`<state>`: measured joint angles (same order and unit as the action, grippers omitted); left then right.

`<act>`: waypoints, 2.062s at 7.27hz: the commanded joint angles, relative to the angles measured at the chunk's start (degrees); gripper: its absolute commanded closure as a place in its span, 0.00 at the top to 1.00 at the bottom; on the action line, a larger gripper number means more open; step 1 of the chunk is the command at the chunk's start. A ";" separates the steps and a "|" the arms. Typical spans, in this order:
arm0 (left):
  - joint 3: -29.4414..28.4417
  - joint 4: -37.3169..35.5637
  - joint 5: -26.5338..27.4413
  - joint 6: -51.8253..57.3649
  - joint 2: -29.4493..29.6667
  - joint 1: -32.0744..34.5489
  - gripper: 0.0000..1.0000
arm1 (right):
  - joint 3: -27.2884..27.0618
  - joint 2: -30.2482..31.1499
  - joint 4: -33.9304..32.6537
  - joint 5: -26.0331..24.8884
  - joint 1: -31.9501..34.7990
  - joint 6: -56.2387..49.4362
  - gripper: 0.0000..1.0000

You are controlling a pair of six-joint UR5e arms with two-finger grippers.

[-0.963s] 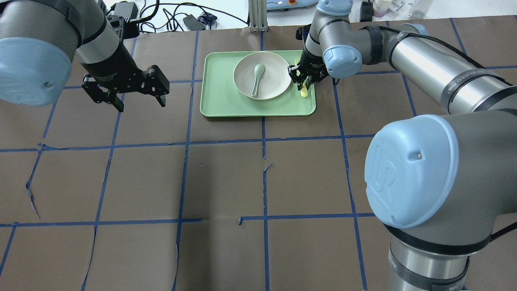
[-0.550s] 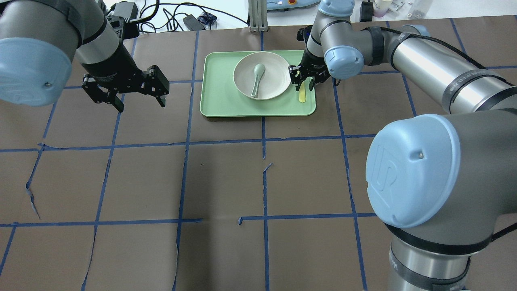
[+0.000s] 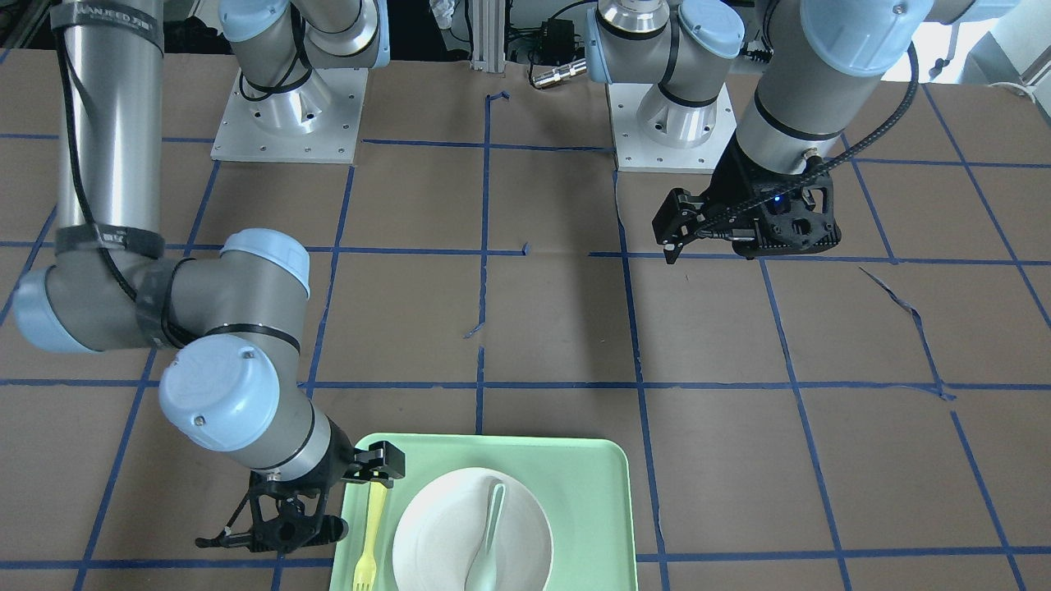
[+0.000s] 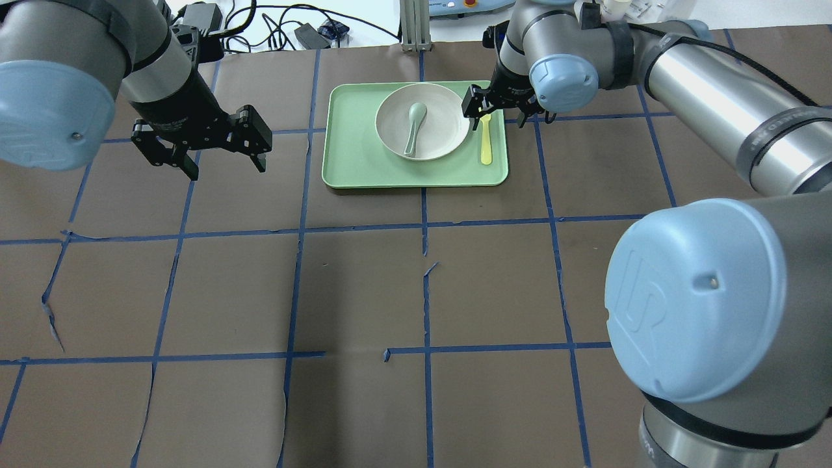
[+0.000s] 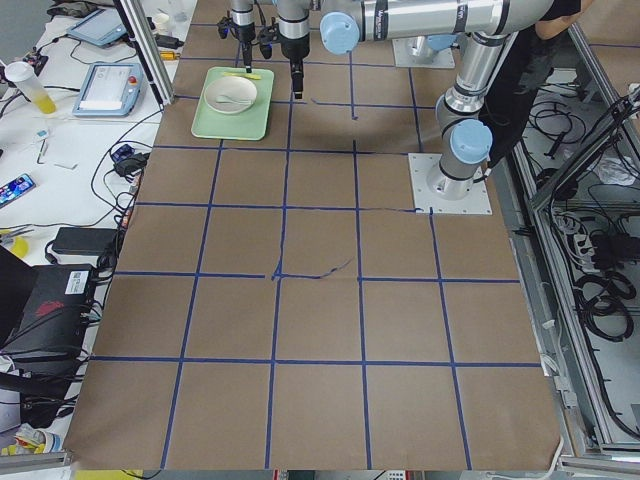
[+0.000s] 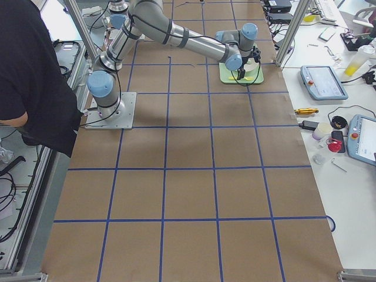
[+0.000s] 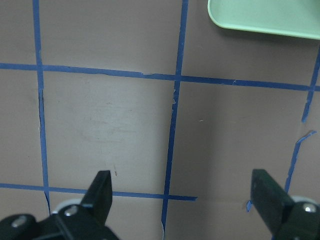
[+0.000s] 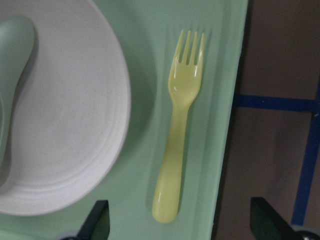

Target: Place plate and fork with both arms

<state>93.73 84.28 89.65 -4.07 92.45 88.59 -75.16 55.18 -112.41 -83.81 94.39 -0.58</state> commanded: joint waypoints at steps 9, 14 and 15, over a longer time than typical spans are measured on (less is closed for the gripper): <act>1.71 0.09 0.61 -0.41 -3.67 0.00 1.00 | -17.41 37.59 16.14 -10.16 -4.04 3.66 1.00; -2.04 6.13 -0.53 -0.94 -2.98 1.13 1.00 | -16.88 37.47 18.95 -10.15 -1.07 3.92 1.00; -2.23 6.07 -0.53 -1.90 -2.63 2.10 1.00 | -13.12 35.46 24.90 -9.80 1.21 4.53 1.00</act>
<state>92.47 89.08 89.37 -5.19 89.27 89.61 -91.95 92.50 -93.28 -93.89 93.14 3.33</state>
